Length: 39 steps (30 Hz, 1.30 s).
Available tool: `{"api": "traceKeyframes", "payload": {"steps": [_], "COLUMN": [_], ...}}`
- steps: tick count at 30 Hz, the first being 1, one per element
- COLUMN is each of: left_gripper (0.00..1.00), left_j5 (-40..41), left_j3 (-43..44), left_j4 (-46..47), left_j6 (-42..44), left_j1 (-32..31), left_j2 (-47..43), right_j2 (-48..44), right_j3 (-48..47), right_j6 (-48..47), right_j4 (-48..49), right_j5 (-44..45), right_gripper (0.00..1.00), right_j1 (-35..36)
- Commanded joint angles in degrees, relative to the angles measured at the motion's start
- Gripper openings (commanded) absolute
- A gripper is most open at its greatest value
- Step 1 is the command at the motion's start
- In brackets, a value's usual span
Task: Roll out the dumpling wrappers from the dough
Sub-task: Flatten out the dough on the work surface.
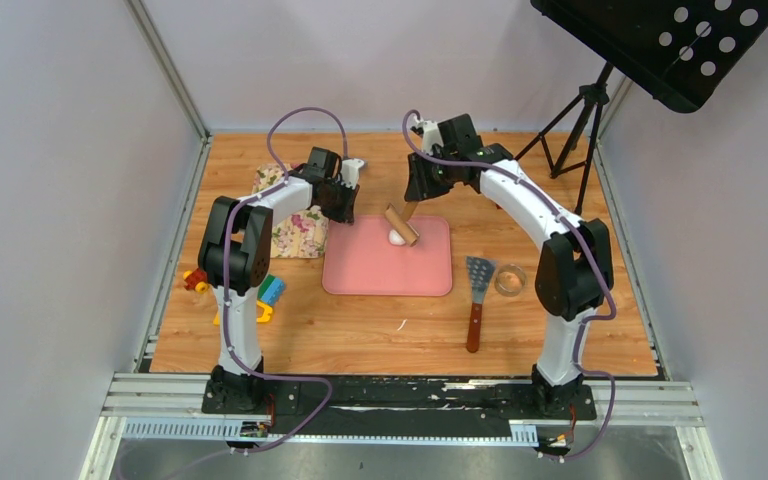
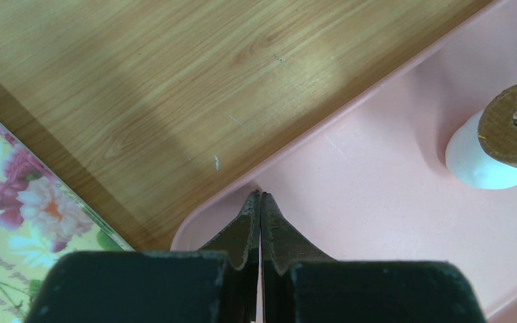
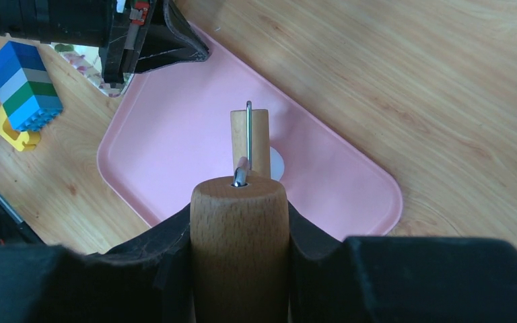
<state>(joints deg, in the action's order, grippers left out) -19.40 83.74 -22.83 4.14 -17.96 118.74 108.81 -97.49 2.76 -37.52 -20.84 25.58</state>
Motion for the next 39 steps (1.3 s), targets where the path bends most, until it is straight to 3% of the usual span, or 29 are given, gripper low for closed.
{"api": "traceKeyframes", "payload": {"steps": [1, 13, 29, 39], "left_gripper": [0.00, 0.00, 0.00, 0.00], "left_j5": [-0.3, -0.2, -0.4, -0.3], "left_j3": [0.4, 0.5, 0.3, 0.2], "left_j4": [0.5, 0.4, 0.4, 0.5], "left_j6": [-0.4, -0.5, -0.4, -0.3], "left_j1": [0.1, 0.1, 0.1, 0.1], "left_j2": [1.0, 1.1, 1.0, 0.8], "right_j2": [0.4, 4.1, 4.1, 6.1], "right_j3": [-4.0, -4.5, -4.3, -3.7], "right_j6": [3.8, 2.0, -2.4, -0.7], "right_j4": [-0.2, -2.8, -3.9, -4.2], "right_j5": [-3.8, -3.4, 8.9, 6.2], "right_gripper": [0.00, 0.00, 0.00, 0.00], "right_j1": [-0.8, -0.5, 0.7, -1.2]}}
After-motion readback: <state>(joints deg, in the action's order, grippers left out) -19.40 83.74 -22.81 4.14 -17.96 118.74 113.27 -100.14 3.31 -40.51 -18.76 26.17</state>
